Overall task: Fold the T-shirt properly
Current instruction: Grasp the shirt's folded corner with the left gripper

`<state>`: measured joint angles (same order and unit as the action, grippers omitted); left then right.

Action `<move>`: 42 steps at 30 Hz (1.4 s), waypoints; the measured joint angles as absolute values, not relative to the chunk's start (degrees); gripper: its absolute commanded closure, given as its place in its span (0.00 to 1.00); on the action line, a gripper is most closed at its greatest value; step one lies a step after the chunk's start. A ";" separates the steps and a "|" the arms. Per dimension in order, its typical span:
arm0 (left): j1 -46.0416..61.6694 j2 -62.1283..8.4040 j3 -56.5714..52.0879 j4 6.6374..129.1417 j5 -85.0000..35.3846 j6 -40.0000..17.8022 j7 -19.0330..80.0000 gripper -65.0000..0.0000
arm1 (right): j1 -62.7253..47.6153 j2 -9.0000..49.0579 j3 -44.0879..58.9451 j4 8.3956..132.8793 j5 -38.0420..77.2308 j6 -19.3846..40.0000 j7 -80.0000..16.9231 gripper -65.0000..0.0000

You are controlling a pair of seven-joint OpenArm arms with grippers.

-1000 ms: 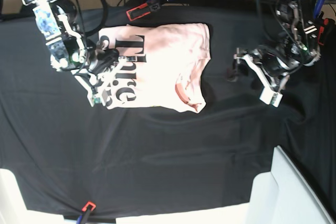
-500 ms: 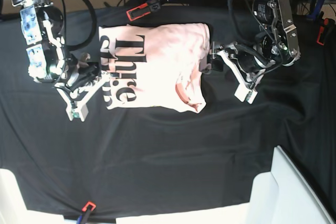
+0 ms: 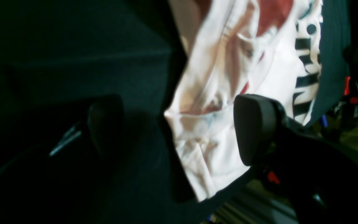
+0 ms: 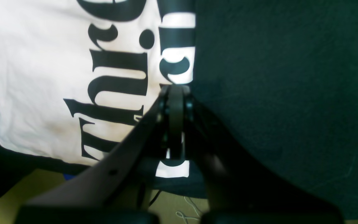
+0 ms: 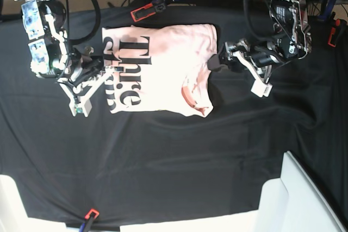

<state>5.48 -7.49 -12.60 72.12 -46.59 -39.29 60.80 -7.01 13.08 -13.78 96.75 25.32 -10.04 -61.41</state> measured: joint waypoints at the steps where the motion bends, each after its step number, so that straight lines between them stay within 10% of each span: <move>1: 5.43 -7.38 -12.58 72.12 -46.63 -39.29 60.80 0.17 | -6.98 13.10 -13.78 96.75 25.30 -10.04 -61.39 1.00; 42: -1.21 -1.10 1.67 63.96 -47.70 -33.17 56.38 0.18 | -7.99 12.82 -13.74 96.77 25.30 -10.04 -61.19 1.00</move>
<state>-1.21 -1.10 1.67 63.96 -47.70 -33.17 56.38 -7.99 12.82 -13.74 96.77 25.30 -10.04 -61.19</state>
